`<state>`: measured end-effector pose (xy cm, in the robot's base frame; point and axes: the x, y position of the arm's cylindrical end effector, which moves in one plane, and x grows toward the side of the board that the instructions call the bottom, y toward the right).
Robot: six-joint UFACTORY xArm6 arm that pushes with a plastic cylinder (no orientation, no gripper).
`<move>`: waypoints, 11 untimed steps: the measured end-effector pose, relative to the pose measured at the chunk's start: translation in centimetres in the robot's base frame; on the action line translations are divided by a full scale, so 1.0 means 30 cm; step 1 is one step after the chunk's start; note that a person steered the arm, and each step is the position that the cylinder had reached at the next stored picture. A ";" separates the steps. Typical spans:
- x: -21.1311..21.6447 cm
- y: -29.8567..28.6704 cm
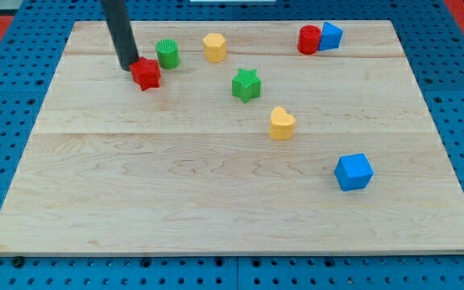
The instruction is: Push the red star towards the center left of the board
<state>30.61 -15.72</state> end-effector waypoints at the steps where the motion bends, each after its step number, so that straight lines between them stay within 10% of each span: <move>1: -0.003 0.011; 11: 0.065 0.418</move>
<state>32.55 -3.18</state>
